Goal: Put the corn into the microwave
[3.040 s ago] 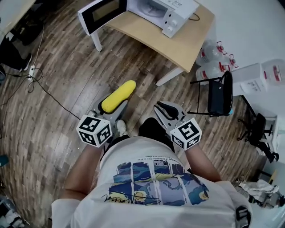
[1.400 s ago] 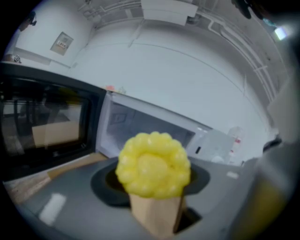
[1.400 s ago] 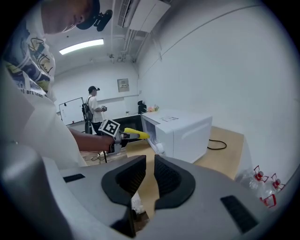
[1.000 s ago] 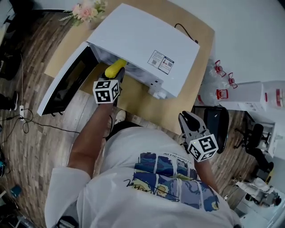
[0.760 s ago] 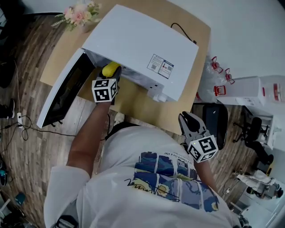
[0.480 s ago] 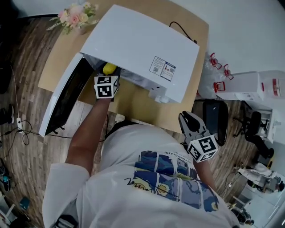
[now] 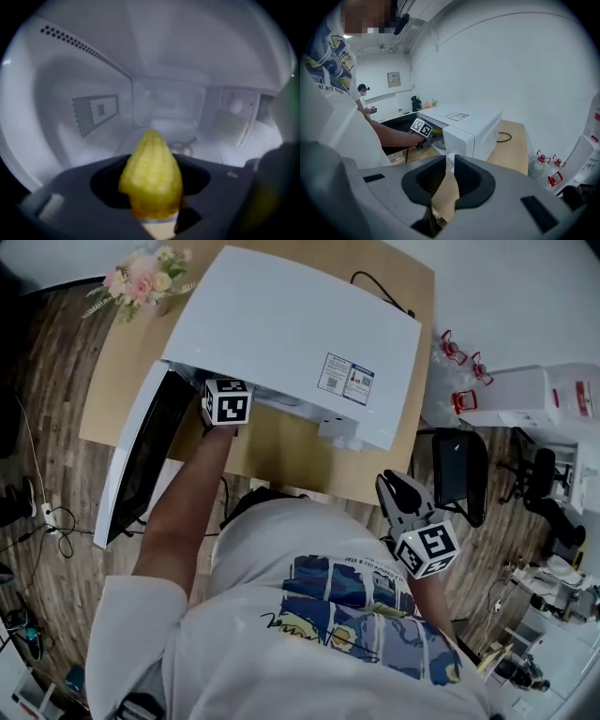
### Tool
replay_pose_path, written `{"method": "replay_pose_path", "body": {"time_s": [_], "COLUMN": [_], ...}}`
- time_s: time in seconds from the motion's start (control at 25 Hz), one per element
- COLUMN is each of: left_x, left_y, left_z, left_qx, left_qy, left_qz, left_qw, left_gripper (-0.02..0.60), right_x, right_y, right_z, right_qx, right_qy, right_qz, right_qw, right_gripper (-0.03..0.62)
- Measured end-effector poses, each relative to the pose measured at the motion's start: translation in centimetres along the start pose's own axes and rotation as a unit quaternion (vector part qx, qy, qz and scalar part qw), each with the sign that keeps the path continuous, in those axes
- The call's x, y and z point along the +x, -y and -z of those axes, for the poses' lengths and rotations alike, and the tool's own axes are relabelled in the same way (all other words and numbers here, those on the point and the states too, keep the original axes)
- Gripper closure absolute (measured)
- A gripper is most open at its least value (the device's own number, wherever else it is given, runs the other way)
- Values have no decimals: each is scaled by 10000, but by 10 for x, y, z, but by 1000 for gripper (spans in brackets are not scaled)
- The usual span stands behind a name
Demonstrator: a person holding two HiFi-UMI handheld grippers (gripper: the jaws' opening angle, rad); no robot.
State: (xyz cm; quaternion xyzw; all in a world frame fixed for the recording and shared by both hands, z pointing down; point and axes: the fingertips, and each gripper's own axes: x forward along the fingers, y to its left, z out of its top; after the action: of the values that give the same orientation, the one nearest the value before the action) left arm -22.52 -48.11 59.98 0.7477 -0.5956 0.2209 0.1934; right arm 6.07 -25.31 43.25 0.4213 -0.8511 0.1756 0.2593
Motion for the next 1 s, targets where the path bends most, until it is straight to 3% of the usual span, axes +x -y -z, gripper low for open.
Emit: {"method": "replay_pose_path", "body": {"time_s": [0.44, 1.0], "left_x": [15, 6], "left_y": [0, 1], "left_z": [0, -6], "left_qx": [335, 222], "left_qy": [-244, 70], "left_qz": [-32, 89], "left_qw": [9991, 9997], "left_gripper": [319, 250], "right_x": [-9, -25], "right_y": [-6, -11], "right_z": [15, 39], "right_qx": [282, 535], "right_qy": [-67, -35], "right_qz": [222, 384], "right_qw": [9993, 9978], "right_gripper": [545, 545]}}
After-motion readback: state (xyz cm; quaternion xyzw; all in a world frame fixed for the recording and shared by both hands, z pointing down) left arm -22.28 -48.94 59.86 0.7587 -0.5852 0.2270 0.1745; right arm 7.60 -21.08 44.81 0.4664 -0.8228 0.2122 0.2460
